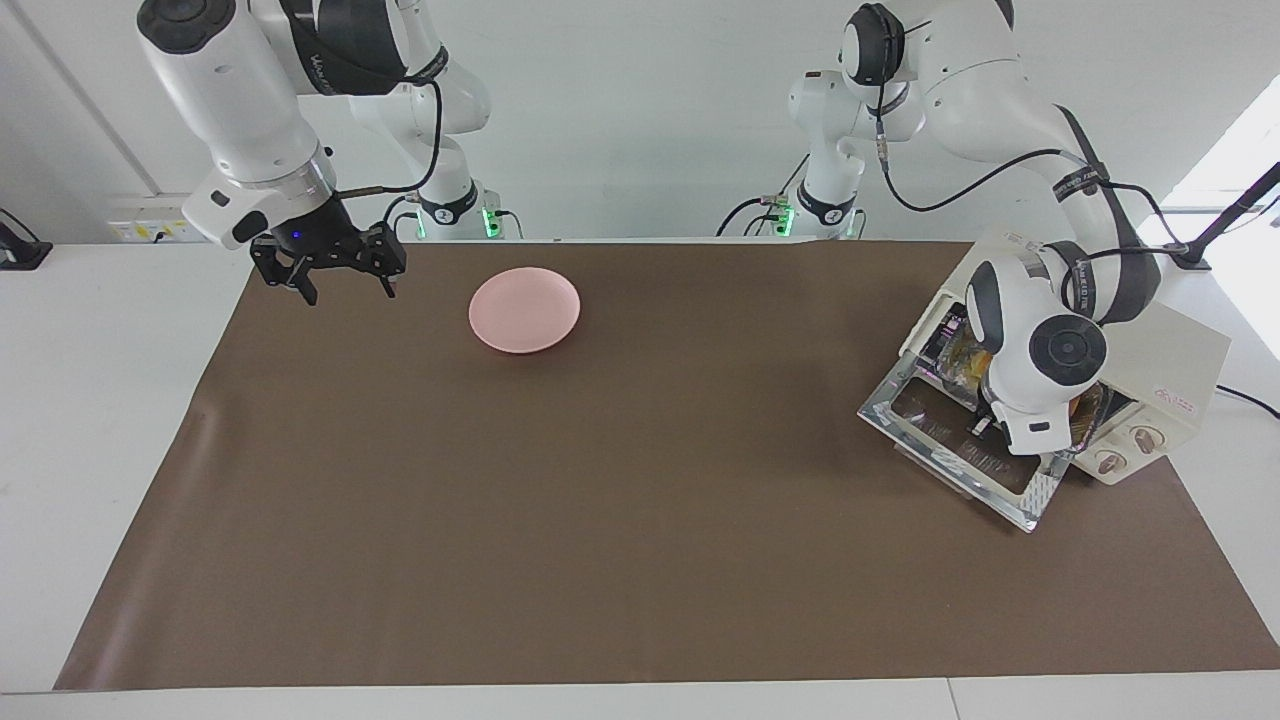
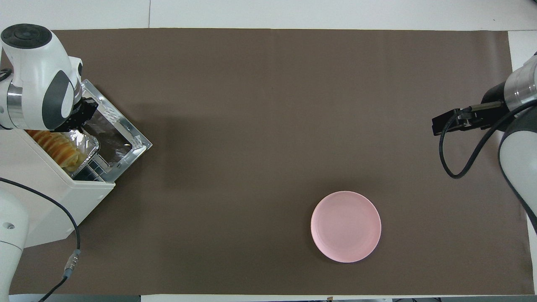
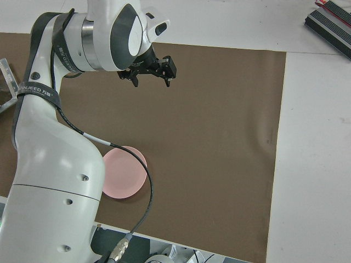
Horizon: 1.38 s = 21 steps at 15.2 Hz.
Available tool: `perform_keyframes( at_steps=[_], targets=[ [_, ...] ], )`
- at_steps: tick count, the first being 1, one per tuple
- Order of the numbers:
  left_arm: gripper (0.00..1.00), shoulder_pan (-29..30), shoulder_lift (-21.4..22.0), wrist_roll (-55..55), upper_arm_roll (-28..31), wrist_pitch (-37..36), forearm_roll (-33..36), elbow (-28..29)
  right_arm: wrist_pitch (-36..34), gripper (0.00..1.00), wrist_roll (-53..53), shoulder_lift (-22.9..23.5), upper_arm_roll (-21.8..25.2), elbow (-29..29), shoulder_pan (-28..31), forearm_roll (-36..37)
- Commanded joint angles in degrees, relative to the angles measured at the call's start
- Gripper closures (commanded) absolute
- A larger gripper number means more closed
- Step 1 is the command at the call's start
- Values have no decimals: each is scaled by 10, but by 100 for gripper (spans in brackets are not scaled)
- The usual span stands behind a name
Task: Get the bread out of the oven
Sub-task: 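Pull the foil tray out of the oven with the left gripper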
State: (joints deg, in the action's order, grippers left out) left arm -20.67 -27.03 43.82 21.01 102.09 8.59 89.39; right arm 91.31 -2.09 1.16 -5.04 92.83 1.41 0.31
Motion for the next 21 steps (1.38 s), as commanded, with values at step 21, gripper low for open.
perform_keyframes(
  at_steps=[21],
  targets=[
    [100, -350, -51, -136, -16, 87, -183, -46, -8, 0, -15, -9, -6, 3, 10, 5]
  ],
)
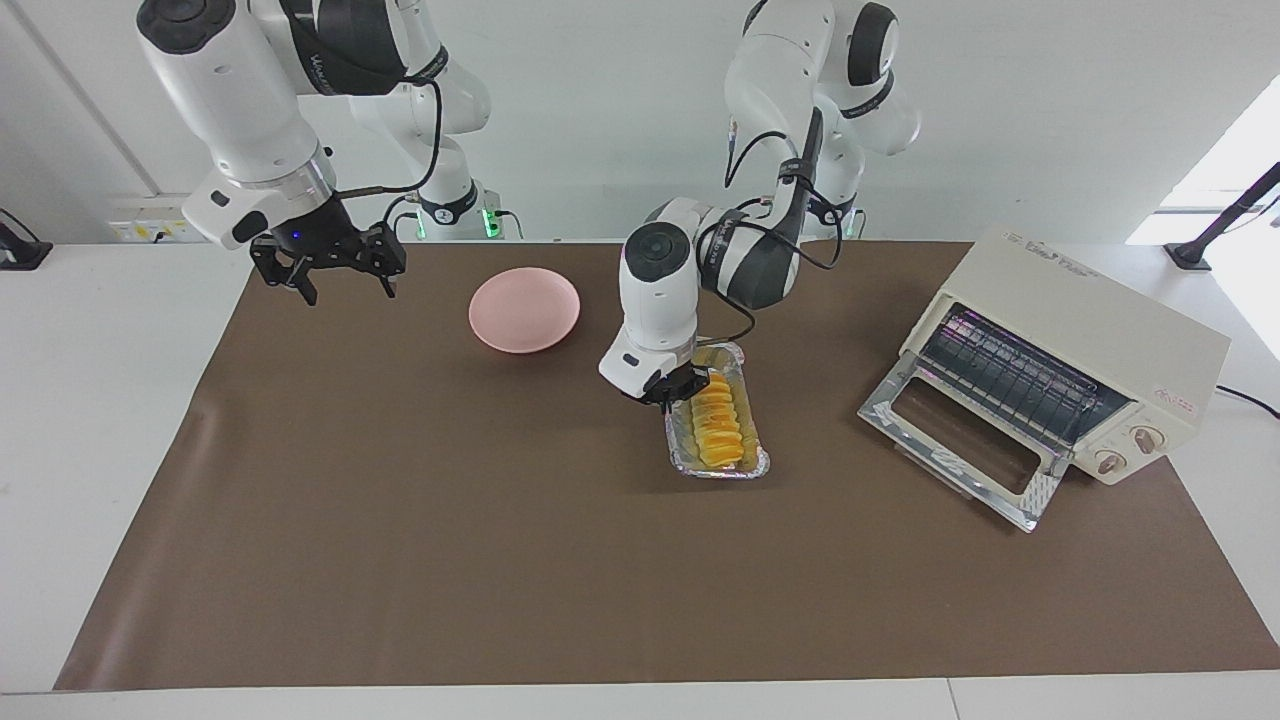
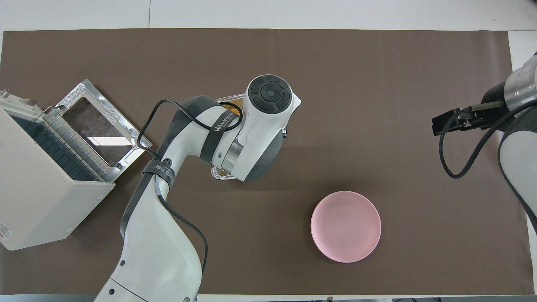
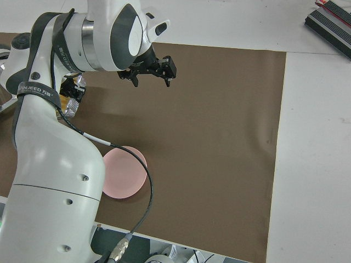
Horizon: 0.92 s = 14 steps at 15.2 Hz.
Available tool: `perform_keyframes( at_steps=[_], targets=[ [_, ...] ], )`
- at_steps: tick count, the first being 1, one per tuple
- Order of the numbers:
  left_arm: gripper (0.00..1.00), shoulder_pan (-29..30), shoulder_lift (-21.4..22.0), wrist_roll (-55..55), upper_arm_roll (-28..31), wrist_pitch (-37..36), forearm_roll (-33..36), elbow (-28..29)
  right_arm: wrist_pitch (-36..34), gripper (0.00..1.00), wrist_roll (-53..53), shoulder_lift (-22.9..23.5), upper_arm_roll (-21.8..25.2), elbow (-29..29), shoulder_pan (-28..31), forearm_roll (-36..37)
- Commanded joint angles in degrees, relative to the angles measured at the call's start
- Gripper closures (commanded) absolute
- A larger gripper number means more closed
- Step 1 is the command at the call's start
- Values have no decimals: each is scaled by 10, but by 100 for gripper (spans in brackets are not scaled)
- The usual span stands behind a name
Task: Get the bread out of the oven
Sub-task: 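Pull the foil tray out of the oven with the left gripper, then set the foil tray on the table and open the left gripper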
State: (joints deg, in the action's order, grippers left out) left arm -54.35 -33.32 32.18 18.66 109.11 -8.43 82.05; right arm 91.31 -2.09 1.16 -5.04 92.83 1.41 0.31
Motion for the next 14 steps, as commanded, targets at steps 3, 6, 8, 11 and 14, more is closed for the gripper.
perform_keyframes(
  at_steps=[3, 6, 8, 11, 14],
  targets=[
    [100, -12, 18, -24, 8, 35, -14, 46, -17, 0, -17, -9, -6, 4, 6, 5],
    [68, -14, 20, -15, 9, 38, -15, 48, -25, 0, -20, -14, -9, 7, 4, 2],
    [34, -16, 25, -14, 10, 10, -16, 36, -20, 0, -19, -15, -9, 12, 9, 0],
    [0, 1, 71, -9, 20, -15, -16, 25, -5, 0, -16, -14, -10, 16, 4, -4],
    [0, 58, 129, -8, 22, -53, -15, 23, 38, 0, -14, -3, -15, 30, -26, -5]
  ],
)
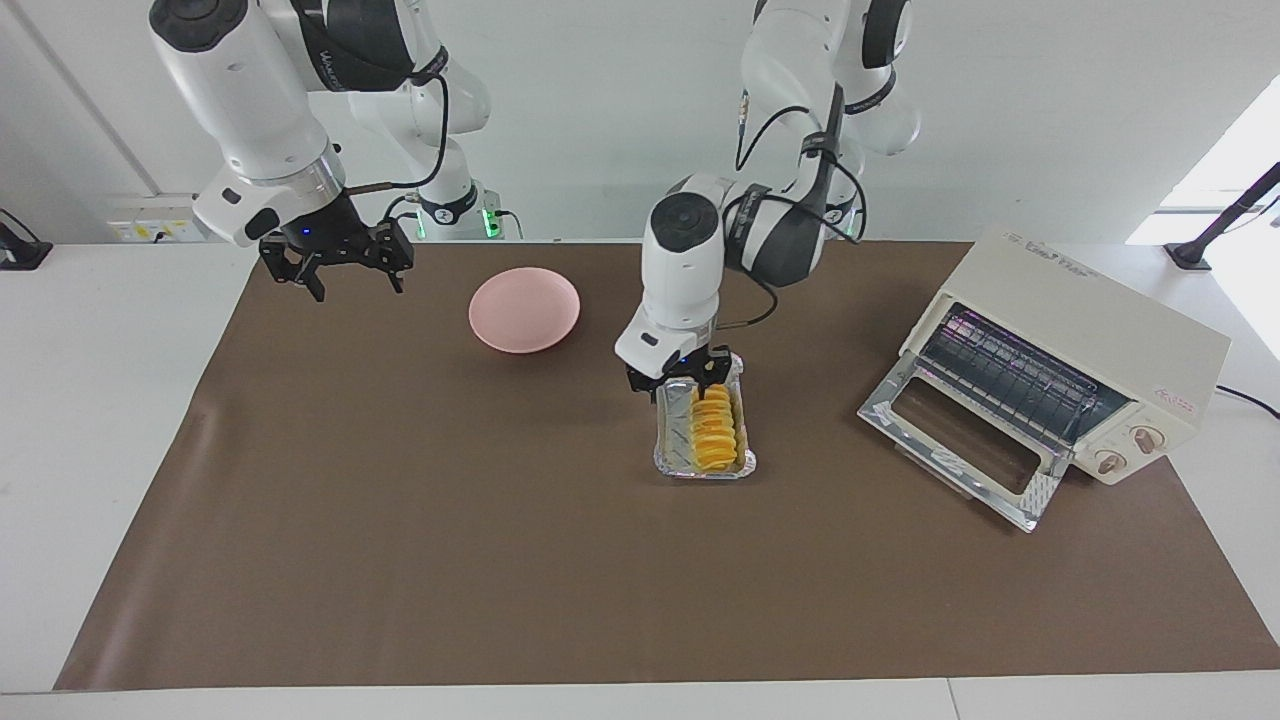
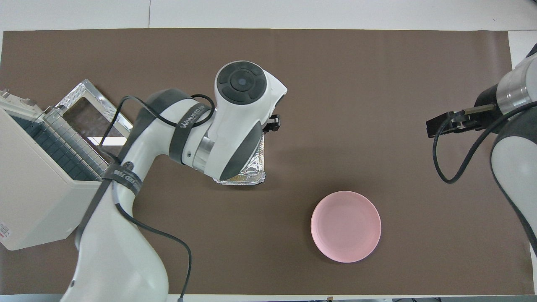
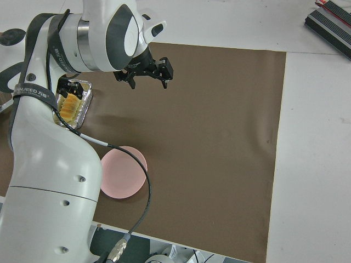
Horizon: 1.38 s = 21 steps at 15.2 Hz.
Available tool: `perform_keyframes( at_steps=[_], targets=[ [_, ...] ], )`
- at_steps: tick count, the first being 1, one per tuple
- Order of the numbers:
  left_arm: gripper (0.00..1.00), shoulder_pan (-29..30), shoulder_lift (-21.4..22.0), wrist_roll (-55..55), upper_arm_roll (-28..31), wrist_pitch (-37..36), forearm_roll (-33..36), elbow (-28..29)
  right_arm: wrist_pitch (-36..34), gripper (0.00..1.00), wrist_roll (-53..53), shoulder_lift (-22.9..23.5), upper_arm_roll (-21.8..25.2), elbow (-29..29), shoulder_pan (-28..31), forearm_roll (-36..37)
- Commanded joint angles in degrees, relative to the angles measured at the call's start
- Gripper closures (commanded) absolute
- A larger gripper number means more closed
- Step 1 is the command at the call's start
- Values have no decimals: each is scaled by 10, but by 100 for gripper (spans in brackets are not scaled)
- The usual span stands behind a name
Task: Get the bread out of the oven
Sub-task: 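Set the foil tray on the table and open the left gripper, then grasp the foil tray with the right gripper while the left gripper withdraws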
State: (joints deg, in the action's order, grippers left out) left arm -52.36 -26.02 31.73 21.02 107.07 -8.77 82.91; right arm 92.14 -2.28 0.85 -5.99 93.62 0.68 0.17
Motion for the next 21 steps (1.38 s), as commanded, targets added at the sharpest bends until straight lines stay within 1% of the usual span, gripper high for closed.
perform_keyframes(
  at_steps=[1, 3, 4, 5, 7, 9, 11, 12, 14, 16, 18, 19, 20, 21],
  targets=[
    [0, 55, 70, -4, 7, -46, -9, 15, 47, 0, -7, 12, -5, 22, -36, -3],
    [0, 70, 99, -13, 44, -72, -7, 15, 92, 0, 25, 34, -5, 19, -87, -3],
    [0, 82, 116, -18, 61, -79, -6, 15, 108, 0, 69, 47, -5, 19, -106, -6],
    [0, 102, 129, -32, 67, -92, -5, 15, 129, 0, 118, 66, -5, 16, -126, -19],
    [0, 144, 159, -78, 74, -126, -4, 14, 173, 0, 182, 100, -5, 12, -169, -46],
    [0, 178, 171, -122, 75, -161, 3, 11, 203, 0, 240, 135, -5, 0, -208, -47],
    [0, 204, 171, -144, 78, -210, 31, -14, 224, 0, 279, 172, -5, -12, -233, -48],
    [0, 212, 169, -145, 80, -238, 44, -21, 236, 0, 319, 193, -5, -19, -250, -54],
    [0, 234, 173, -177, 90, -289, 77, -22, 297, 0, 401, 228, -4, -19, -270, -101],
    [0, 237, 178, -225, 99, -329, 78, -22, 322, 0, 413, 248, -5, -16, -272, -104],
    [0, 237, 185, -240, 115, -335, 65, -21, 332, 0, 416, 257, -5, -6, -276, -105],
    [0, 236, 198, -241, 116, -344, 62, -16, 343, 0, 423, 260, -5, 5, -281, -105],
    [0, 235, 215, -248, 115, -360, 65, -6, 370, 0, 434, 260, -5, 28, -281, -105],
    [0, 238, 234, -281, 115, -368, 67, -2, 401, 0, 437, 260, -5, 51, -280, -111]
  ],
)
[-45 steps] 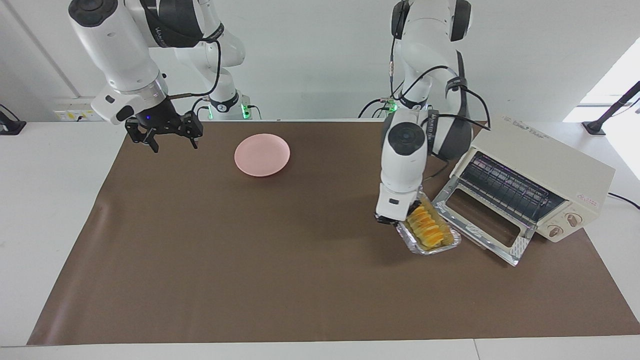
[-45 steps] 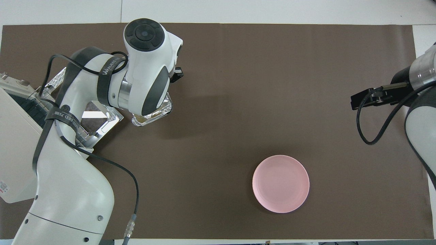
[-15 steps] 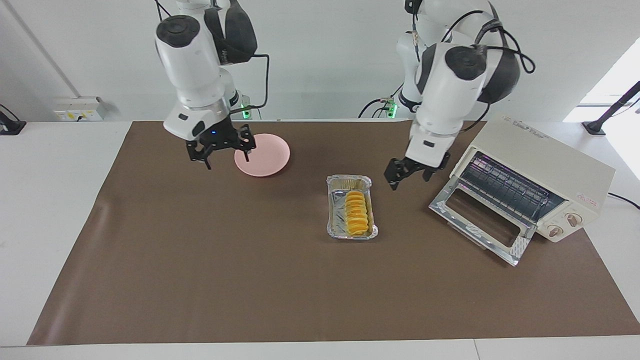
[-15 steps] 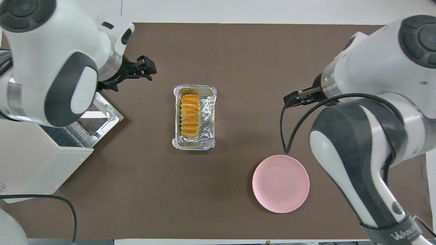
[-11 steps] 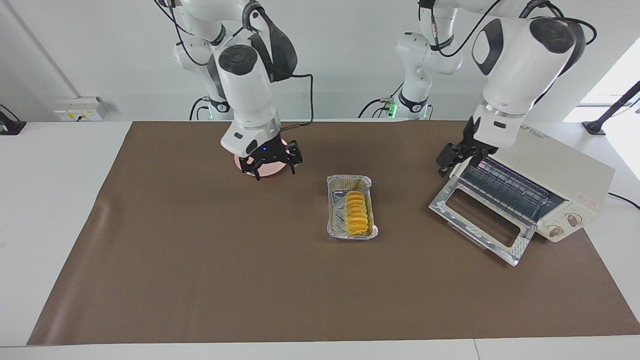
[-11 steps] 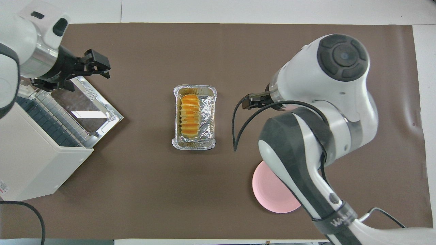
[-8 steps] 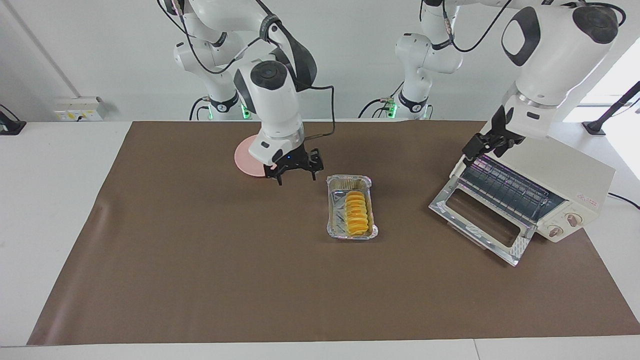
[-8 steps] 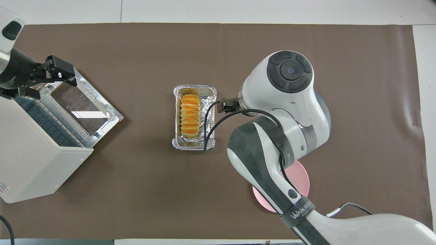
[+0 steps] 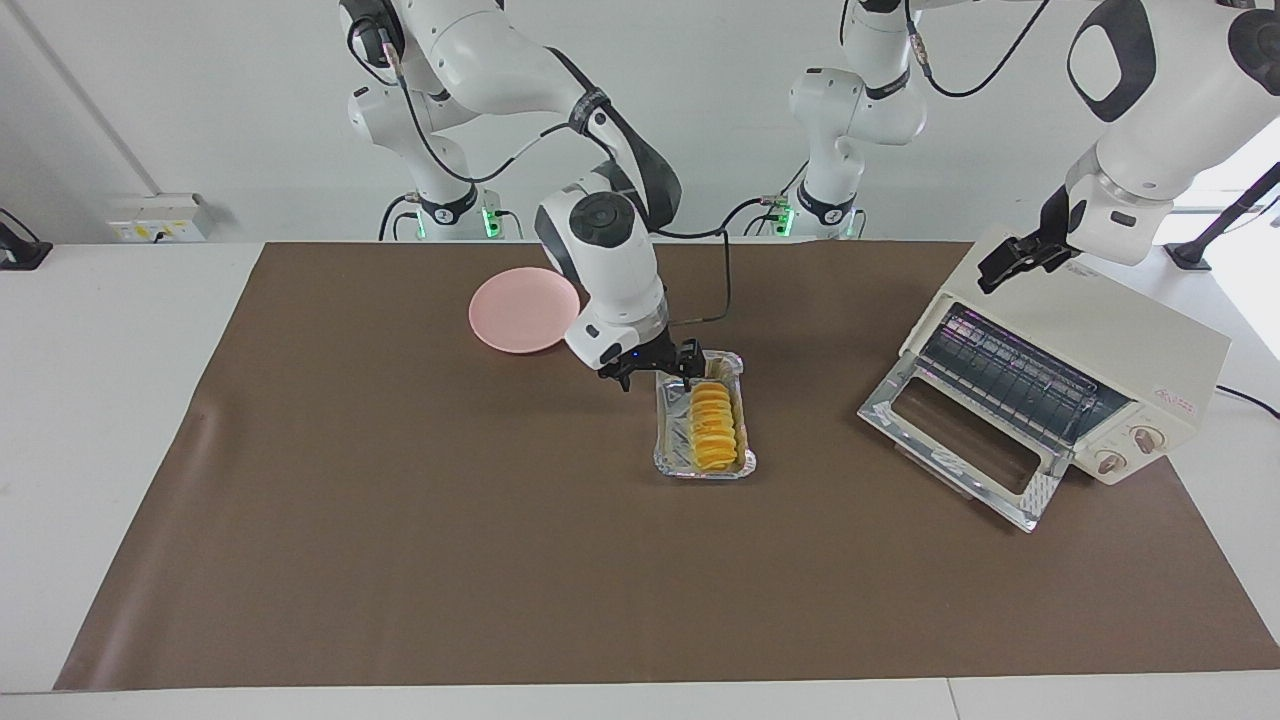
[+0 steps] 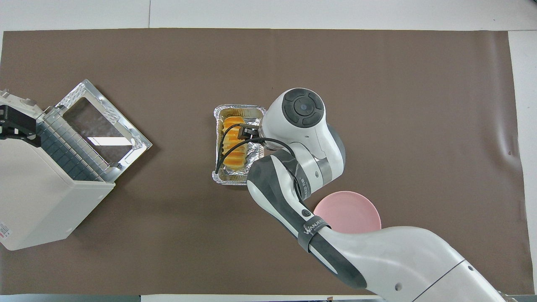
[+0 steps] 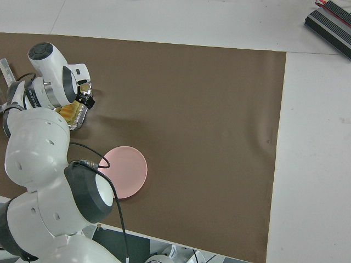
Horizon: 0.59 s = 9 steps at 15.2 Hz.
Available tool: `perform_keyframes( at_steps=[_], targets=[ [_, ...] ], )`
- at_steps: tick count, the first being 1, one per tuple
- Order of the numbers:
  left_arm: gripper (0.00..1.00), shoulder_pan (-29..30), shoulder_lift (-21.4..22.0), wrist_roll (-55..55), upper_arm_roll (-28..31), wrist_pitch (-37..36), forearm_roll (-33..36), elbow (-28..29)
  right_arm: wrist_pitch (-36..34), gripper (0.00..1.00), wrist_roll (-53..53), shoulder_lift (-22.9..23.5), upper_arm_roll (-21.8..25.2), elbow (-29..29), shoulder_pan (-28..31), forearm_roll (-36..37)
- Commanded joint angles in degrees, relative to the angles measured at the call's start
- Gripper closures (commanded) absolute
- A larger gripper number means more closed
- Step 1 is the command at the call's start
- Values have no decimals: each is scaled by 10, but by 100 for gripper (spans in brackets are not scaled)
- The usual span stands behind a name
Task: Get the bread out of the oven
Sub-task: 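Grasp the foil tray with the right gripper while the left gripper withdraws, then slide the foil tray away from the oven with the right gripper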
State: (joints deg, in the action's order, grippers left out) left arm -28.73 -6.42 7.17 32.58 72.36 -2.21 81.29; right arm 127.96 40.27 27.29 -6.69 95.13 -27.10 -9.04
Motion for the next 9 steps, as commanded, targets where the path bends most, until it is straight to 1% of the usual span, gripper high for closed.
perform_keyframes(
  at_steps=[1, 2, 3, 4, 6, 7, 8, 9],
  targets=[
    [0, 11, 40, -52, -1, -14, 2, 12, 63, 2, 11, -4, 2, 51, -2, -23],
    [0, 12, 36, -52, -1, -7, 3, 12, 73, 3, 11, -5, 2, 60, -1, -28],
    [0, 13, 37, -52, -1, 6, 4, 15, 75, 7, 11, -7, 2, 67, -2, -34],
    [0, 17, 40, -53, -1, 7, 4, 16, 75, 17, 11, -9, 2, 73, -2, -34],
    [0, 26, 39, -51, -1, 7, 4, 16, 79, 54, 16, -12, 2, 83, -3, -35],
    [0, 26, 39, -50, -1, 8, 4, 16, 97, 75, 22, -13, 2, 94, -5, -35],
    [0, 27, 39, -50, -1, 12, 4, 15, 110, 94, 24, -14, 2, 100, -8, -34],
    [0, 30, 38, -52, -1, 16, 4, 15, 113, 100, 24, -14, 2, 102, -10, -34]
  ],
)
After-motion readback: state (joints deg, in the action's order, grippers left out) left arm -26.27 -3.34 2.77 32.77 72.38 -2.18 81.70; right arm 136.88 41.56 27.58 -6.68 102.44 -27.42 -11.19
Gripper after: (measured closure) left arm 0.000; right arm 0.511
